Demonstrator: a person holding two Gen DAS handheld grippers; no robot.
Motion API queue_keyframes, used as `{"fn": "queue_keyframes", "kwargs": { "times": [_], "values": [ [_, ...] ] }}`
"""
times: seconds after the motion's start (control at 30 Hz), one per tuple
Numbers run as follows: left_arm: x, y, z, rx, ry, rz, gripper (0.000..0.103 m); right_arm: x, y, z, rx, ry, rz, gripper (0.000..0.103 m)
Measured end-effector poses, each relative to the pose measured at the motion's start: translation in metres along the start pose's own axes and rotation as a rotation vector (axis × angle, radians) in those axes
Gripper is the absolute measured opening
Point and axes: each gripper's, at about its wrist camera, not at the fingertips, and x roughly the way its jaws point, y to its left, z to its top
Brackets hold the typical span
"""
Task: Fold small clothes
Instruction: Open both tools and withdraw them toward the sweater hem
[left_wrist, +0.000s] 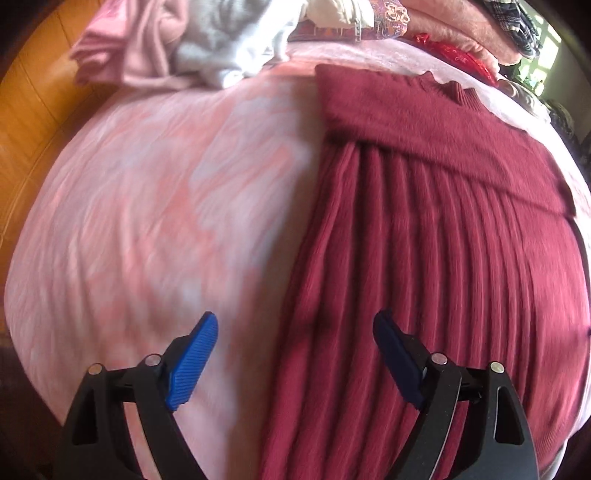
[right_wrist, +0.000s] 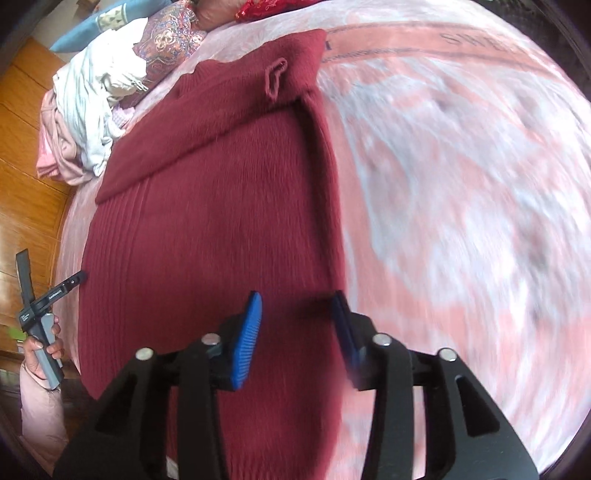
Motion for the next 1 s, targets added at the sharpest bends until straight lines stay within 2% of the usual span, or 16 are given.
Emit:
{"fn": "queue_keyframes", "kwargs": {
  "times": [0.13, 0.2, 0.23, 0.37, 0.5, 0.7, 1.0],
  "values": [
    [-0.018, 0.012, -0.032, -0.002, 0.016, -0.015, 0.093, -0.014, 0.004, -0.034, -0.009, 0.009, -0.03, 0.054],
    [-0.028, 0.018, -0.046, 0.001, 0.013, -0.017, 0.095, -0.025, 0.006, -0.052, -0.019, 0.006, -0.046, 0.063],
    [-0.033, 0.02, -0.051, 0.001, 0.009, -0.015, 0.096, -0.03, 0.007, -0.058, -0.023, 0.004, -0.056, 0.072],
    [-0.051, 0.029, -0.071, -0.002, 0.006, -0.046, 0.099, -0.048, 0.006, -0.08, -0.035, 0.007, -0.055, 0.077],
    [-0.057, 0.03, -0.086, -0.008, 0.007, -0.052, 0.099, -0.051, 0.006, -0.097, -0.04, 0.034, -0.046, 0.078],
    [-0.045, 0.028, -0.104, -0.03, 0.052, -0.053, 0.099, -0.039, 0.002, -0.116, -0.018, 0.089, -0.014, 0.076],
    [-0.029, 0.021, -0.117, -0.037, 0.097, -0.079, 0.099, -0.021, 0.001, -0.127, 0.012, 0.133, 0.017, 0.074]
  ]
}}
